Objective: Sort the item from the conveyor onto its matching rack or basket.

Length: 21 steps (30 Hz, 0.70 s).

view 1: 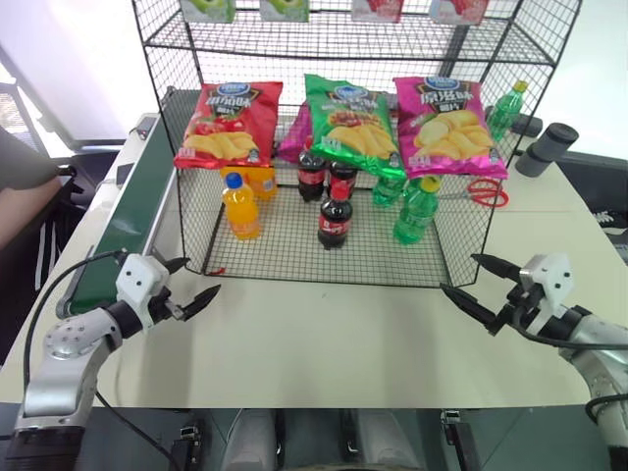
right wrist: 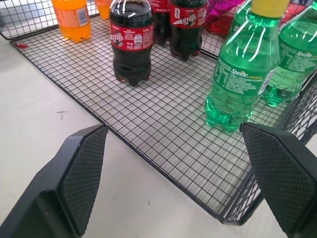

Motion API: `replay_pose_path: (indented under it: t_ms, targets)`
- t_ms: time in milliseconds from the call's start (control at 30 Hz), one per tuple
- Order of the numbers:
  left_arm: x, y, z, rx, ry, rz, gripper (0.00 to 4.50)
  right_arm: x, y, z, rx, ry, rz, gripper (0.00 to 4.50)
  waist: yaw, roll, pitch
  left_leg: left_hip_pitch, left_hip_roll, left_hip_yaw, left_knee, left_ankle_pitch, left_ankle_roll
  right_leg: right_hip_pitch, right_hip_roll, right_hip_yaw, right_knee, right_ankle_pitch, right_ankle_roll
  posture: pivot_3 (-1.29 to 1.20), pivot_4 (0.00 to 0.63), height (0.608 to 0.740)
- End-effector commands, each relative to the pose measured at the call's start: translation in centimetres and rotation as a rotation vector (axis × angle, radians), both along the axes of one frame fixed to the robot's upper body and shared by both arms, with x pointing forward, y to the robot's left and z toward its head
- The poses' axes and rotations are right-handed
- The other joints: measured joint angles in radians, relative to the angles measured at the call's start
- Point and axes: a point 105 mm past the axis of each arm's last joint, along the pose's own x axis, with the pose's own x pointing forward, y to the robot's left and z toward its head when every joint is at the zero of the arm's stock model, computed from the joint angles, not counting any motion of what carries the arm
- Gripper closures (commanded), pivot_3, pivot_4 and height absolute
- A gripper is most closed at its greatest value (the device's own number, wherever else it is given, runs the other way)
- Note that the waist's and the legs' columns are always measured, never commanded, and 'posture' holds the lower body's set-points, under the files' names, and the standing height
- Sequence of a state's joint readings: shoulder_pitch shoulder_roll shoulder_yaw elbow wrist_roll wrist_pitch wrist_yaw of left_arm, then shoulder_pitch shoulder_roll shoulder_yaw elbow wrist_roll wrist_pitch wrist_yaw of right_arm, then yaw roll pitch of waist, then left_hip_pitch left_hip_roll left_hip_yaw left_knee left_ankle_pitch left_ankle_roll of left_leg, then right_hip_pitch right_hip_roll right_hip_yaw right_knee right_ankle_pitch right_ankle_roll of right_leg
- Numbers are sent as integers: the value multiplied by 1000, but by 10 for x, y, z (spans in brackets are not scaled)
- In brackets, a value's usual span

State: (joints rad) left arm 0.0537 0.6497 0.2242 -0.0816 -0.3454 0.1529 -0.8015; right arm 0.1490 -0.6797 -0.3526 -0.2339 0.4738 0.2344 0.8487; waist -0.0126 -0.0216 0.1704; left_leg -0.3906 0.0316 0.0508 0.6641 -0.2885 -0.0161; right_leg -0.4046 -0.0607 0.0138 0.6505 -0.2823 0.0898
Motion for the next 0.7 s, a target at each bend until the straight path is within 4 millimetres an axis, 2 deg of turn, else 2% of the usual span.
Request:
replay_pose_path:
  t_ms: [33, 367, 700]
  targets:
    - [2, 3, 14, -2, -51, 15, 0, 2, 3, 7, -2, -43, 6, 54, 0, 0, 0, 0, 0, 0, 0, 0, 0, 0, 0, 0, 0, 0, 0, 0, 150, 740]
    - [11, 1, 18, -7, -76, 38, 0, 10, -1, 11, -12, -63, -4, 54, 1, 0, 0, 0, 0, 0, 0, 0, 0, 0, 0, 0, 0, 0, 0, 0, 150, 740]
    - [9, 7, 15, 5, -64, 71, 0, 16, -1, 9, -15, -60, 8, 54, 0, 0, 0, 1, 0, 0, 0, 0, 0, 0, 0, 0, 1, 0, 0, 0, 150, 740]
